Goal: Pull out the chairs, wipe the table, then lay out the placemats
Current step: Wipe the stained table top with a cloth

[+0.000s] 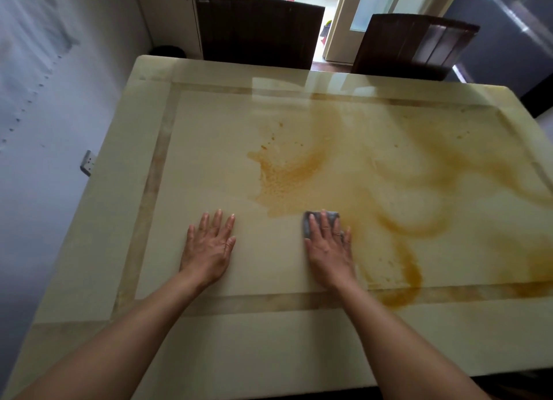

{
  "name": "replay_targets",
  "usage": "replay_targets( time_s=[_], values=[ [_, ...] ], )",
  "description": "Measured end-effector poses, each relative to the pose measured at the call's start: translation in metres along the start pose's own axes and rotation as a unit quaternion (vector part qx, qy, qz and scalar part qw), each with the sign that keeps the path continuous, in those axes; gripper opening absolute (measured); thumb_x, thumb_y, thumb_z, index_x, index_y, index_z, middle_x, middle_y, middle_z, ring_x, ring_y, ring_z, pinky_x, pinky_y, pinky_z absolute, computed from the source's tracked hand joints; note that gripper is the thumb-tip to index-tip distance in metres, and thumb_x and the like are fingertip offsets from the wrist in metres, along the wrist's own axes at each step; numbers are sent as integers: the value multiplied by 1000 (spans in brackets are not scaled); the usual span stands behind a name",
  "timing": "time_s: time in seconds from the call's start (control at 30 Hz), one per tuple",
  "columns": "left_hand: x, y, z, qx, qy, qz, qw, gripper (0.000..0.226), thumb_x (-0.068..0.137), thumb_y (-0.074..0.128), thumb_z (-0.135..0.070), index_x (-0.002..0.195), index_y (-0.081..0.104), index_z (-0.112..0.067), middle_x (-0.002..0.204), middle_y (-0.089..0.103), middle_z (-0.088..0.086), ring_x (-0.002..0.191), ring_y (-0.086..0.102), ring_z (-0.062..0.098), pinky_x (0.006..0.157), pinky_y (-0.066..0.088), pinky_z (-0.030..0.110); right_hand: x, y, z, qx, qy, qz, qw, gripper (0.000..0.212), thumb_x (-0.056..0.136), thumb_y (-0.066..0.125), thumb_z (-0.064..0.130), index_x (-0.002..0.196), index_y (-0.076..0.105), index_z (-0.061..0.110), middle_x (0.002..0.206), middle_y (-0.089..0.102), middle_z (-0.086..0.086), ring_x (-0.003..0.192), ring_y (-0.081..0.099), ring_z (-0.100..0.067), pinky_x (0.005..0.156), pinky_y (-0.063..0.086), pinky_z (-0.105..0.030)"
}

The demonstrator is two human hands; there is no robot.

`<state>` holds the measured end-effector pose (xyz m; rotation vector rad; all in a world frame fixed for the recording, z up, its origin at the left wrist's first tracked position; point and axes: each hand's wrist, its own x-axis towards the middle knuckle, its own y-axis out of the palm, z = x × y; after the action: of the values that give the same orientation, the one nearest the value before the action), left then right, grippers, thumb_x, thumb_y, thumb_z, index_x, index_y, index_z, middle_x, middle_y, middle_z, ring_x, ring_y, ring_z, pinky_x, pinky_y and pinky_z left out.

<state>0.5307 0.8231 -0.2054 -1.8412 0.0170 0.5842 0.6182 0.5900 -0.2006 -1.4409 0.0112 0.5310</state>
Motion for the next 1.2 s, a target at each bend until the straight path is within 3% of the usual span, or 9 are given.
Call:
replay_targets(
  time_s=[0.17, 0.37, 0.53, 0.63, 0.73, 0.83, 0.9, 1.07, 1.2],
  values=[
    [0, 2, 0, 6, -1, 1, 1000, 54, 101, 15, -39, 149, -9, -31, 158, -16, -4, 146, -16, 21, 117, -6, 43, 0, -9, -44, -22, 78, 2, 997, 58, 102, 18, 37, 151, -9, 24, 159, -18, 0, 146, -16, -24, 116, -11, -46],
    [0, -2, -3, -5, 5, 7, 1000, 55, 101, 17, -38, 150, -6, -29, 158, -16, -3, 146, -15, 23, 117, -5, 45, 0, -8, -27, 13, 88, -23, 996, 56, 103, 20, 30, 152, -5, 20, 160, -13, -5, 147, -11, -28, 118, -7, -37],
    [-2, -5, -4, -13, 2, 8, 1000, 54, 101, 17, -38, 150, -4, -28, 159, -14, -2, 146, -13, 24, 117, -4, 46, 1, 5, 39, 49, -25, -30, 998, 58, 102, 26, 17, 152, -2, 22, 160, -12, -4, 146, -17, -30, 114, -12, -33],
    [-2, -9, -3, -47, -7, -25, 999, 54, 101, 18, -38, 150, -2, -30, 160, -3, -6, 148, -4, 19, 118, 2, 43, -2, 15, 91, 47, -113, -7, 992, 62, 98, 26, 13, 152, -4, 22, 159, -16, -4, 145, -20, -30, 111, -18, -35],
    [-1, -13, -5, -110, -36, -78, 990, 52, 101, 17, -37, 150, 5, -29, 159, 8, -7, 147, 6, 15, 118, 5, 39, 0, 22, 129, 30, -195, 29, 980, 66, 98, 30, 21, 151, -10, 20, 155, -26, 0, 143, -24, -28, 112, -21, -37],
    [5, -17, -8, -119, -50, -91, 987, 55, 97, 8, -39, 151, 4, -27, 160, 3, -6, 148, 1, 15, 118, 0, 39, 10, 20, 149, -9, -257, 53, 965, 74, 98, 34, 33, 146, -19, 18, 144, -33, 2, 141, -28, -26, 115, -19, -40],
    [15, -20, -7, -131, -67, -91, 985, 51, 101, 15, -36, 151, 4, -26, 160, 1, -7, 148, -2, 15, 118, -2, 39, 22, 17, 153, -36, -270, 57, 960, 74, 98, 35, 36, 148, -17, 18, 149, -30, 2, 140, -28, -25, 116, -18, -43],
    [34, -27, -11, -134, -78, -78, 985, 51, 102, 22, -36, 151, 9, -28, 160, 4, -7, 148, -2, 17, 118, -1, 42, 57, 5, 136, -5, -206, 28, 978, 59, 101, 23, 32, 152, -5, 24, 159, -16, 3, 141, -27, -23, 111, -22, -44],
    [42, -25, -16, -56, -61, -50, 995, 52, 101, 17, -38, 150, 2, -30, 160, -2, -6, 148, -6, 20, 117, -2, 45, 74, -6, 88, 16, -118, -6, 993, 58, 100, 20, 18, 152, -5, 26, 159, -16, 4, 145, -21, -24, 111, -20, -39]
  ],
)
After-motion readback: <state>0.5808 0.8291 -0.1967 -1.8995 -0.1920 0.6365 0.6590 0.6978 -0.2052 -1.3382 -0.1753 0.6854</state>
